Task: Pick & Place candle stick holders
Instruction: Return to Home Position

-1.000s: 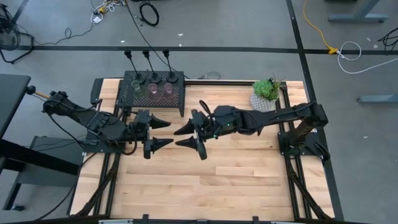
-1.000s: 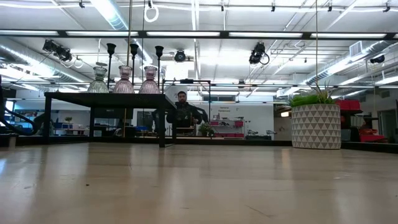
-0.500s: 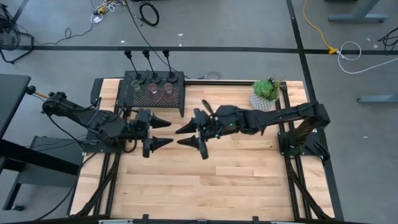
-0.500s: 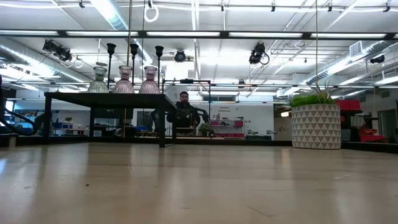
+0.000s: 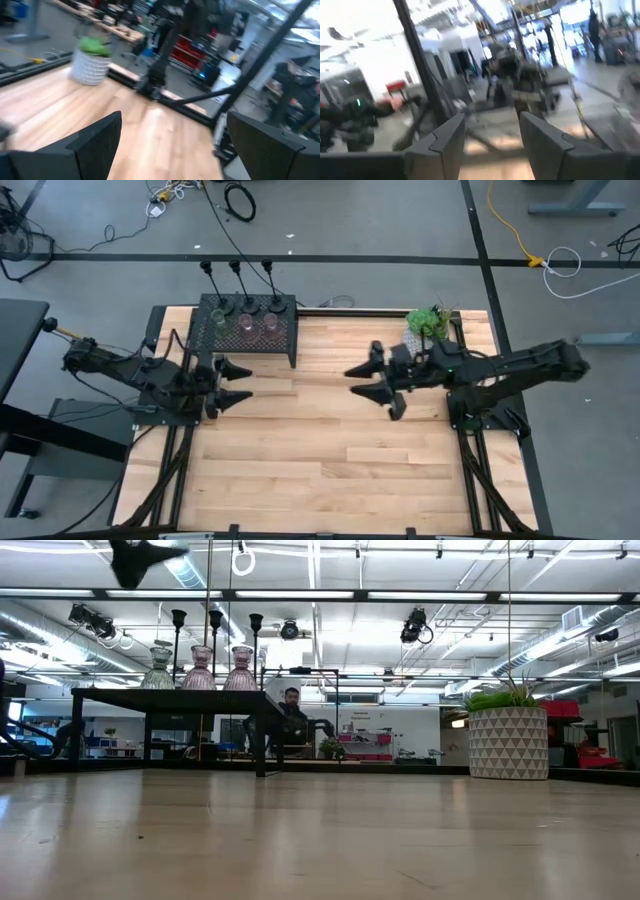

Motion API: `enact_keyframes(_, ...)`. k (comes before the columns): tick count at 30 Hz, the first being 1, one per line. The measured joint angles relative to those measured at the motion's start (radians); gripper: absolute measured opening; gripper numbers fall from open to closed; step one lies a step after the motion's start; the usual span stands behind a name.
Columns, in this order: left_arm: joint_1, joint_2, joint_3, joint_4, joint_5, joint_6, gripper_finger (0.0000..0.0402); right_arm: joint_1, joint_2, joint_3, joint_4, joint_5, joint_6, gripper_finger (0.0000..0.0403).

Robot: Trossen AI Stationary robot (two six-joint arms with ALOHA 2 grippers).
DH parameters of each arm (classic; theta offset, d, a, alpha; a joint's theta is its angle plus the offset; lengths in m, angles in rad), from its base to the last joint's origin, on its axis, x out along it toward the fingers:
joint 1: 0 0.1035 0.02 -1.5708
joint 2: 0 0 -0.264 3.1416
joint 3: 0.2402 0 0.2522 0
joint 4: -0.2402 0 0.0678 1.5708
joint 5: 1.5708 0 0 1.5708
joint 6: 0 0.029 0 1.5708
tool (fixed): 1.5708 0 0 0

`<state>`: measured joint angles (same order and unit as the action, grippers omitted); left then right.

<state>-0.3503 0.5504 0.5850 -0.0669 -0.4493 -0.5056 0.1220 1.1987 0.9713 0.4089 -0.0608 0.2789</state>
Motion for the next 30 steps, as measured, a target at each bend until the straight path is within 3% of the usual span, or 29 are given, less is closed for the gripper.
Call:
enact_keyframes(11,0.278,-0.247,-0.293,-0.002,0.024,-0.001,0.036,-0.065,-0.346,-0.477,0.002,0.001,0.0,0.019)
enact_keyframes(22,0.312,-0.385,-0.503,-0.002,0.021,0.0,0.036,-0.087,-0.693,-0.957,-0.008,0.0,0.0,0.019)
enact_keyframes(27,0.318,-0.429,-0.566,0.132,0.042,0.0,0.036,-0.075,-0.863,-0.955,-0.412,0.02,-0.001,0.019)
enact_keyframes(30,0.318,-0.5,-0.576,0.175,0.052,-0.005,0.036,-0.068,-0.959,-0.956,-0.355,0.104,-0.004,0.019)
